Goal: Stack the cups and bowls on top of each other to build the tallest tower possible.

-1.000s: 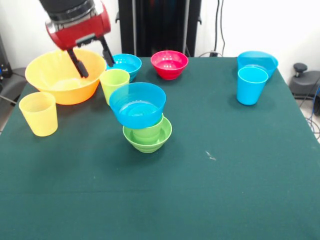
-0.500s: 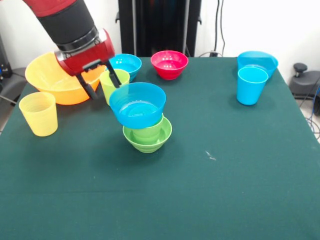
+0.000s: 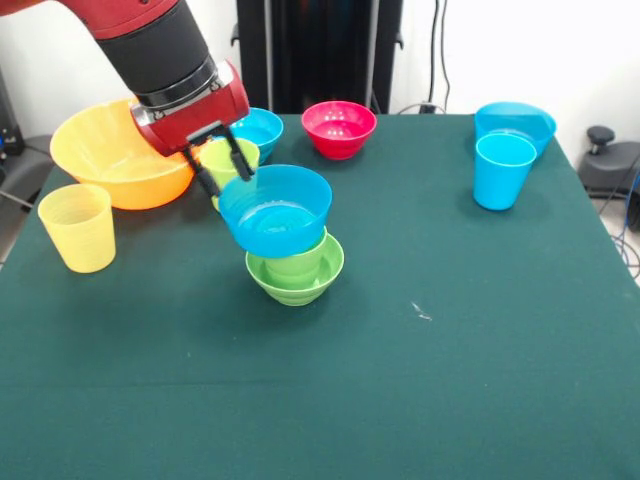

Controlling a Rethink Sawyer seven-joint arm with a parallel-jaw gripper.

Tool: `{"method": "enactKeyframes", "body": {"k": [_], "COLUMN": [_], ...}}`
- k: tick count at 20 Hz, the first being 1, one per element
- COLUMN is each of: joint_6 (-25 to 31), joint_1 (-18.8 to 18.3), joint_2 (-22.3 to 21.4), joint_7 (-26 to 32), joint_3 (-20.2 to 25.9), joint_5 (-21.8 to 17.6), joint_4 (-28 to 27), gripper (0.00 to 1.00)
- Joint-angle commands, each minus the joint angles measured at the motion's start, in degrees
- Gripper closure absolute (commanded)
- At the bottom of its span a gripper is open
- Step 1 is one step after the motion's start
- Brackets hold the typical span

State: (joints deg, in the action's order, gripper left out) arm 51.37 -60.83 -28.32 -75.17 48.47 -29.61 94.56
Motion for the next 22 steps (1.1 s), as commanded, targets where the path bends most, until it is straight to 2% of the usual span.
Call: {"method": "enactKeyframes", "body": {"k": [1, 12, 22], "joint_6": [-0.63, -0.66, 1.89], "joint_1": [1.27, 1.13, 1.45], "joint_2": [0.7, -0.55, 0.13], "joint_7": [10.76, 9.24, 10.24], "joint_3": [0.76, 0.6, 0.67], "joint_5": [-4.1, -4.07, -3.1], "joint_4": [1.78, 3.36, 1.02], "gripper": [1.0, 1.0, 1.0]}}
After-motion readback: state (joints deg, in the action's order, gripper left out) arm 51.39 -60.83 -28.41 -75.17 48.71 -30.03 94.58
